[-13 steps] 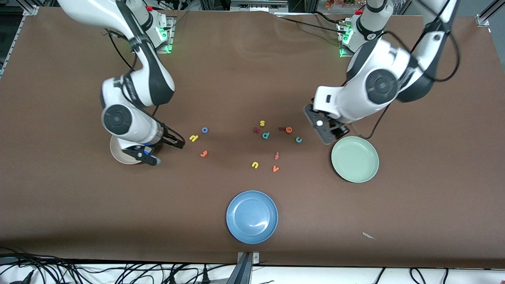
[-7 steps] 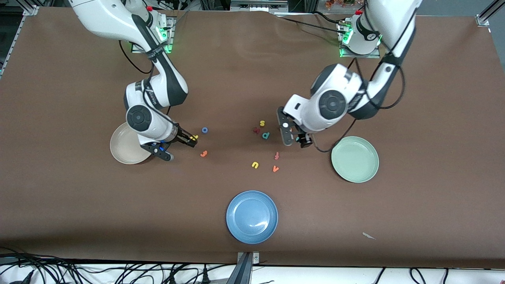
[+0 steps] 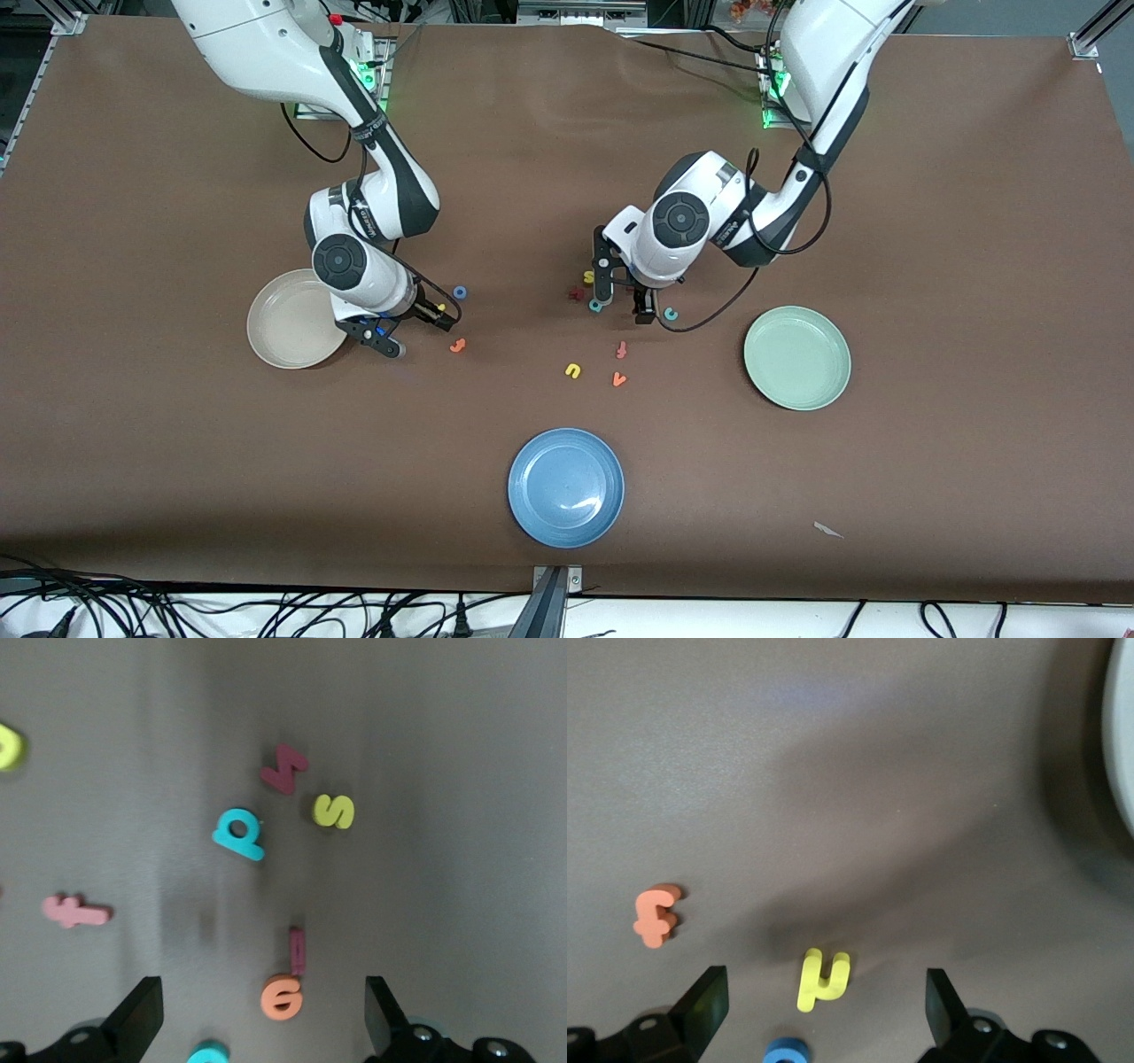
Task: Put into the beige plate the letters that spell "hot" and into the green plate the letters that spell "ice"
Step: 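Grasp the yellow u and pink i with the right and left grippers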
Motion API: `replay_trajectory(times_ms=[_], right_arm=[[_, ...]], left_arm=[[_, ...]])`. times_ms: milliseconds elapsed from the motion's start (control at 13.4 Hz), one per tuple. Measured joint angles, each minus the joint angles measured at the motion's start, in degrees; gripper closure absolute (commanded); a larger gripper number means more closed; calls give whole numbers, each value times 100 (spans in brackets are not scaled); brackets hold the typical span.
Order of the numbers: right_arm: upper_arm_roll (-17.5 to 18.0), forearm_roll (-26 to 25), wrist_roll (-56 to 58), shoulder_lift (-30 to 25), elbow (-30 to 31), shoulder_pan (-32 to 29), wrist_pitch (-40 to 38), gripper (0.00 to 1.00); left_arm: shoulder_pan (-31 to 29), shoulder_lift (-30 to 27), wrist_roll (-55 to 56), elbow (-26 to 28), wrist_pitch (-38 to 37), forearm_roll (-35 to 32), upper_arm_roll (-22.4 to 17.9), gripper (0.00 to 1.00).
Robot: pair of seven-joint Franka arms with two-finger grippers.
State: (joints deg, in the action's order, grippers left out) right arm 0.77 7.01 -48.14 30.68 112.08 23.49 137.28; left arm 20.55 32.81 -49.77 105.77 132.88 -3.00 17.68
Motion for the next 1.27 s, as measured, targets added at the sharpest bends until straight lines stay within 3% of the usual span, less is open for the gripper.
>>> replay_trajectory(times_ms=[298,373,596,969,1043,1192,1267], right_arm=[[2,0,-205,37,145,19,299,2],[2,0,-248,53,150,49,334,8],[2,0,-326,150,154,104,487,8],[2,1,-362,223,152,107,601,20],[2,1,-376,214,147,108,608,27],[2,1,-388,204,146,110,608,51],[2,1,-390,191,141,112,608,54]], left_arm=[[16,30,2,280,388,-266,59,6],[34,51,17,315,453,-284,59,13],[73,138,365,390,580,-669,60,31],[95,214,1261,532,873,-1121,62,35],[112,229,1340,546,895,-1162,63,38],[135,248,1369,555,898,-1165,65,58],[141,252,1373,557,900,-1165,68,74]])
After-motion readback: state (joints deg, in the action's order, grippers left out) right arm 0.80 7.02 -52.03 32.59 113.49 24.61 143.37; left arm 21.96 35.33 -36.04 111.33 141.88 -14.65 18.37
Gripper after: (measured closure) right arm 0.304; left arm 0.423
